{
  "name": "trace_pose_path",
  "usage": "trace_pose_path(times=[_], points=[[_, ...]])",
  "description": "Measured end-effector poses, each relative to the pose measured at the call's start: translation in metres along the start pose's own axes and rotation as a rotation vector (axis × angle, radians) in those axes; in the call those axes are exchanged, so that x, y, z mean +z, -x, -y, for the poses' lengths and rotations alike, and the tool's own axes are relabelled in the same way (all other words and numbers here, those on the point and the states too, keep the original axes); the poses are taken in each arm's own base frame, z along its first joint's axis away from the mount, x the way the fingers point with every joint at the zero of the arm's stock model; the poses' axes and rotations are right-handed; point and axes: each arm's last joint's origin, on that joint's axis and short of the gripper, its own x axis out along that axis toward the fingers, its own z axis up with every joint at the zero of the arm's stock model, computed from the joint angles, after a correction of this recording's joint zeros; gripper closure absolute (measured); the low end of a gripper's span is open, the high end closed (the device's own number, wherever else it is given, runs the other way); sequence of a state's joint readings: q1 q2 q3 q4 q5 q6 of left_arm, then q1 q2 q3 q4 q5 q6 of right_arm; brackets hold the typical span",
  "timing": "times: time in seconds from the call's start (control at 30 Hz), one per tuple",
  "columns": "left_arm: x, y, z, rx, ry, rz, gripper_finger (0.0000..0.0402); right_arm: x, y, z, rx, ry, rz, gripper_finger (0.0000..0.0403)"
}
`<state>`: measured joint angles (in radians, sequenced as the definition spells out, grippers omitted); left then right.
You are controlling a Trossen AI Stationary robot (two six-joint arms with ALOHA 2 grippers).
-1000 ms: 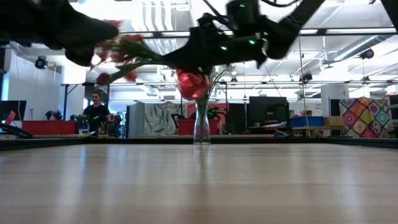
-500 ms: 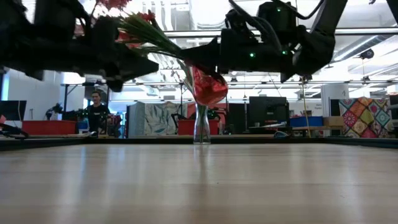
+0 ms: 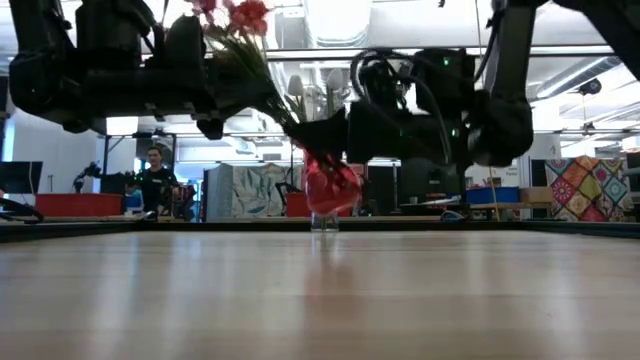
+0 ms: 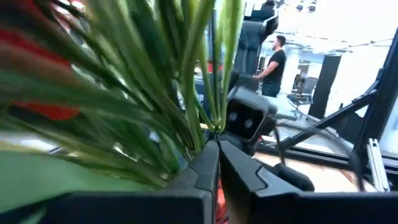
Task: Sort flowers into vase by color
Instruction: Adjust the red flower vase
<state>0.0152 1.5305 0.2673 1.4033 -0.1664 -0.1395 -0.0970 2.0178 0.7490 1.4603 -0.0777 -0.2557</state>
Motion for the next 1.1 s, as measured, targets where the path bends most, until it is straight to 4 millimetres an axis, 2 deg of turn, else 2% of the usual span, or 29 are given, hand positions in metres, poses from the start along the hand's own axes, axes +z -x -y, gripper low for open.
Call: trace_pose_path(times=[0.23, 0.47, 0.67, 0.9, 1.1], points=[[-0.008, 0.001, 0.003, -0.061, 0.011, -0.092, 0.0402, -0.011, 0.003, 0.0, -0.022, 0.005, 0.041, 0.0227], [-0.026, 0.004, 0.009, -0.08, 0.032, -0.245, 0.0402, 0.004, 0.001, 0.004, -0.041, 0.042, 0.086, 0.0227], [-0.035, 0.003, 0.003, 0.073, 0.017, -0.256, 0.0402, 0.004, 0.001, 0.004, -0.029, 0.041, 0.086, 0.0227], [-0.028, -0.009, -0.012, 0.16, -0.009, -0.177, 0.0402, 0.003, 0.001, 0.003, -0.021, 0.032, 0.087, 0.0227], [-0.018, -0.025, -0.019, 0.146, -0.038, -0.144, 0.0402, -0.012, -0.001, -0.001, -0.012, 0.016, 0.054, 0.0227]])
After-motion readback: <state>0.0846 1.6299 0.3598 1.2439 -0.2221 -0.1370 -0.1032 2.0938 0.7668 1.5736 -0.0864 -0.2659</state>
